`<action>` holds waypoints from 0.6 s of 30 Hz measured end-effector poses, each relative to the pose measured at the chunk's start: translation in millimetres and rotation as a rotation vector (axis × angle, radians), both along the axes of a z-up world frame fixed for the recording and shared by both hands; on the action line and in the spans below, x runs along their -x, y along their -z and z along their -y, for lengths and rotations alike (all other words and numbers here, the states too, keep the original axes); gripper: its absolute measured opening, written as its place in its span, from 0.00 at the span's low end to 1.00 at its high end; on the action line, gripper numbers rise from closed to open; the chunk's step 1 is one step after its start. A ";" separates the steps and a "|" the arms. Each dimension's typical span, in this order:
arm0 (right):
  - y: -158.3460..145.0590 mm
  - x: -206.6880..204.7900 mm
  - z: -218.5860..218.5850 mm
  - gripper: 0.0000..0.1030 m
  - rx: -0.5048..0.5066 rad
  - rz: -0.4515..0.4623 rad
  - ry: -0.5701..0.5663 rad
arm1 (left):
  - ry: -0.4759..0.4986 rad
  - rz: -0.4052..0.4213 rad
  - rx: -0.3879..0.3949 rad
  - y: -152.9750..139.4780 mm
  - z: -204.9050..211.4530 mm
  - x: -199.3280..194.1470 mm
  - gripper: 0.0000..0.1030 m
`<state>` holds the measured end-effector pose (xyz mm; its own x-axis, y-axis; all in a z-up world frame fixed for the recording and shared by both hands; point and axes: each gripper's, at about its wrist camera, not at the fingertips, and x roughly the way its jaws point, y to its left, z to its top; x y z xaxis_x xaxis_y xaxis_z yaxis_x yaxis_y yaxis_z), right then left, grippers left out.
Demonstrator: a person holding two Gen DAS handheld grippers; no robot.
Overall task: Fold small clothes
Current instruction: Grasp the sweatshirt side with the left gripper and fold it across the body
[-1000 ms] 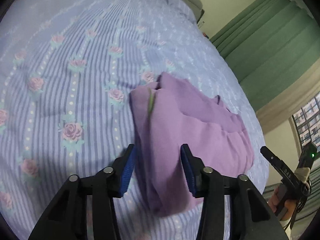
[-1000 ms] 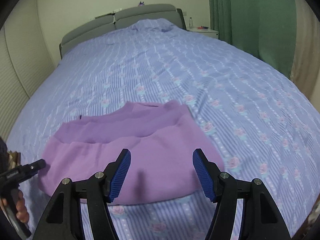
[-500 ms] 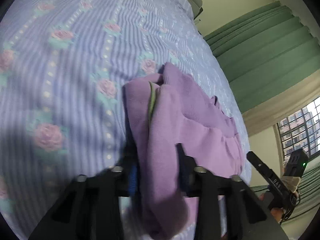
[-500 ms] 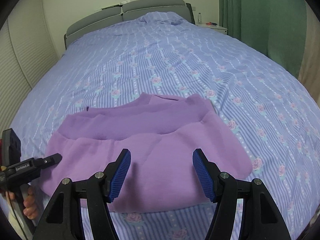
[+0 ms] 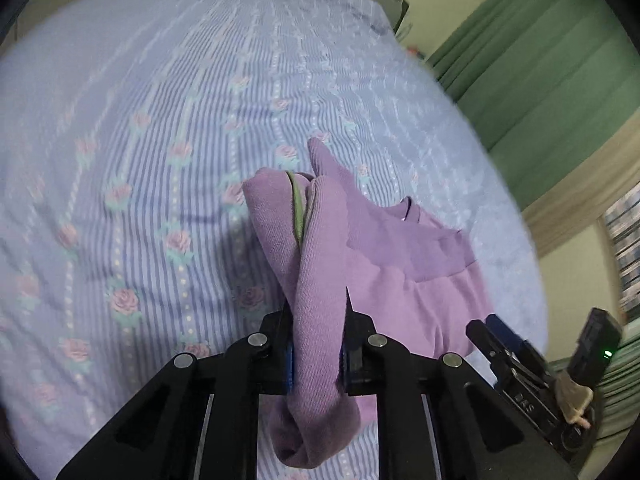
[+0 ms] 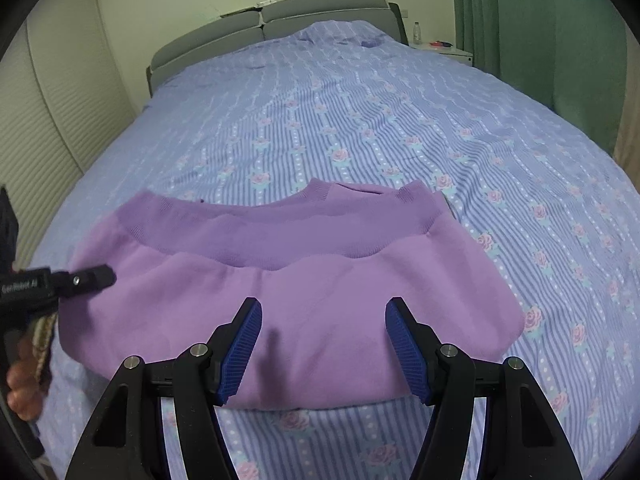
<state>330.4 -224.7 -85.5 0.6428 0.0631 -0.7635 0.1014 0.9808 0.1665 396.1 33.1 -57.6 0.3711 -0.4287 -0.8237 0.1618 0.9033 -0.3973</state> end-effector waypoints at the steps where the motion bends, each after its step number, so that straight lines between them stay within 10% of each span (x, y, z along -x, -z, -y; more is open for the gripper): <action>1: -1.5 0.9 1.2 0.63 -0.013 0.002 -0.011 | 0.004 -0.006 -0.041 -6.9 8.3 -0.8 0.17; 8: 3.2 -20.4 -7.0 0.61 -0.090 -0.046 -0.194 | 0.014 -0.002 -0.151 -55.6 67.8 -11.8 0.17; 13: 30.4 -33.7 -17.4 0.23 -0.174 -0.116 -0.245 | 0.031 -0.037 -0.174 -61.5 104.0 -16.4 0.17; 18: 52.3 -45.6 -11.4 0.22 -0.275 -0.183 -0.261 | 0.069 -0.016 -0.252 -60.2 142.5 -7.9 0.16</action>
